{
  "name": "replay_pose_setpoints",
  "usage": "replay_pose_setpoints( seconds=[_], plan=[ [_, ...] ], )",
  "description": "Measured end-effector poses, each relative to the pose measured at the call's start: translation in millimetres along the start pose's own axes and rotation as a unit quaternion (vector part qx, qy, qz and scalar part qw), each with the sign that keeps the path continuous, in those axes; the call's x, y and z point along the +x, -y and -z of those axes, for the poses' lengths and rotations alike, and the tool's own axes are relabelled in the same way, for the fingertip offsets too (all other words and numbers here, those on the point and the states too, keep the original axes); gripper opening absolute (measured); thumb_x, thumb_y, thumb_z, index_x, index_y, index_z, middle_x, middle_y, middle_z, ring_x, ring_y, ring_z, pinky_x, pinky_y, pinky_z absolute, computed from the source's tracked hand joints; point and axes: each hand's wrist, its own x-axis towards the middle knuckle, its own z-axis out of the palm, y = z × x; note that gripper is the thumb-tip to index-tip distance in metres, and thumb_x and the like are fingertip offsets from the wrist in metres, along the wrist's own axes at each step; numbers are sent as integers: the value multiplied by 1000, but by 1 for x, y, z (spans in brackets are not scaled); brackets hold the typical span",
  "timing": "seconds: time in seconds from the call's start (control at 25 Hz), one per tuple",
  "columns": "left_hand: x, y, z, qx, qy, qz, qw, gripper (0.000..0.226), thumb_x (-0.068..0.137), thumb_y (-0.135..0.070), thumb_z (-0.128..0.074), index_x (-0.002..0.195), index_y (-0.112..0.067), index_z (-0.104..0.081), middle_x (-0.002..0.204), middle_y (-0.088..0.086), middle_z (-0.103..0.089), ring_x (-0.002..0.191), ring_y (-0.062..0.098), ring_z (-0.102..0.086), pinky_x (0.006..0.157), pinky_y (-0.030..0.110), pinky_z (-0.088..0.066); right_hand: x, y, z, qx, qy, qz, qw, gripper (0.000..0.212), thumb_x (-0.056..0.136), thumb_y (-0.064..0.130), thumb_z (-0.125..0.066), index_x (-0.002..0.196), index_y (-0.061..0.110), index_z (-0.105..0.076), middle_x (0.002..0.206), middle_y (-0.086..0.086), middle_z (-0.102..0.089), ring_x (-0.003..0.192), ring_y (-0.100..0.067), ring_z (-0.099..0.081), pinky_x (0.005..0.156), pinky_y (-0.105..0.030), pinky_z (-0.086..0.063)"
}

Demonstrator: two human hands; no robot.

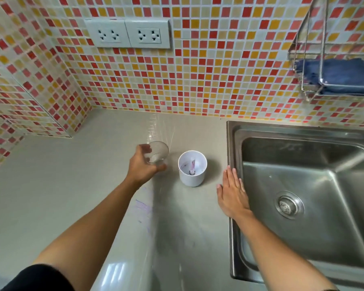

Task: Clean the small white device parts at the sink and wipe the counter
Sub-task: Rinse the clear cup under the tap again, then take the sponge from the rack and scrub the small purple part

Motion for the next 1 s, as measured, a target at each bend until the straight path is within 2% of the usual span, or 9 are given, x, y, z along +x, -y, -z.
replay_pose_setpoints(
  seconds=[0.24, 0.36, 0.44, 0.48, 0.56, 0.64, 0.72, 0.88, 1.0],
  plan=[
    [-1, 21, -6, 34, 33, -14, 999, 80, 61, -22, -87, 126, -16, -40, 120, -5, -49, 106, 22, -54, 87, 31, -47, 1, 0, -2, -8, 3, -1, 1000, 82, 76, 45, 9, 146, 5, -9, 156, -7, 2, 144, -18, 6, 113, -30, 3],
    [-1, 23, -4, 27, 64, -4, 998, 95, 60, -22, -88, 135, -17, -31, 127, -4, -44, 116, 23, -51, 91, 30, -46, 3, 1, -1, -4, 1, -3, 1000, 69, 87, 40, -3, 146, 5, -9, 156, -6, 2, 143, -18, 7, 114, -31, 1],
    [-4, 21, 3, 13, 103, -2, 995, 111, 61, -17, -88, 146, -19, -17, 137, 0, -37, 126, 22, -42, 99, 29, -40, 2, 0, 2, 7, 8, 3, 1000, 59, 96, 34, -15, 146, 5, -9, 157, -6, 2, 143, -17, 7, 115, -31, 1],
    [-6, 18, 8, 20, 109, -18, 994, 112, 62, -16, -86, 148, -20, -15, 144, 2, -33, 130, 20, -38, 102, 28, -36, 2, -1, 3, 28, 6, 5, 1000, 57, 97, 32, -21, 146, 6, -11, 157, -6, -1, 144, -16, 6, 115, -30, 0],
    [-10, 6, 17, 52, 76, -97, 991, 91, 72, -18, -77, 146, -20, -24, 148, 3, -32, 131, 18, -37, 104, 28, -33, 1, -2, 10, 106, -38, 25, 993, 63, 92, 39, -27, 145, 6, -20, 156, -6, -13, 144, -14, -3, 115, -29, -5],
    [-7, -12, 20, 91, 45, -198, 975, 60, 81, -24, -64, 137, -20, -43, 140, 3, -44, 123, 16, -45, 104, 33, -39, 4, 5, 25, 203, -60, 63, 975, 73, 83, 47, -40, 143, 8, -25, 154, -4, -21, 142, -11, -12, 114, -25, -11],
    [-3, -31, 12, 137, 80, -269, 950, 39, 88, -27, -59, 126, -19, -58, 131, 2, -54, 116, 15, -52, 100, 37, -46, 6, 17, 41, 255, -41, 105, 960, 82, 78, 47, -56, 144, 11, -24, 153, 0, -22, 141, -9, -15, 114, -25, -15],
    [-1, -48, -14, 261, 196, -330, 886, 33, 94, -32, -53, 126, -22, -60, 138, 2, -51, 123, 18, -48, 96, 22, -35, 11, 42, 63, 248, 12, 115, 962, 95, 71, 54, -70, 144, 19, -22, 151, 1, -27, 137, -14, -26, 109, -27, -25],
    [-1, -48, -21, 283, 221, -360, 861, 30, 95, -28, -53, 122, -20, -64, 134, 7, -54, 118, 22, -53, 91, 16, -32, 12, 51, 67, 298, 4, 122, 947, 81, 73, 45, -73, 139, 27, -32, 139, 7, -44, 124, -11, -42, 94, -17, -31]
  ],
)
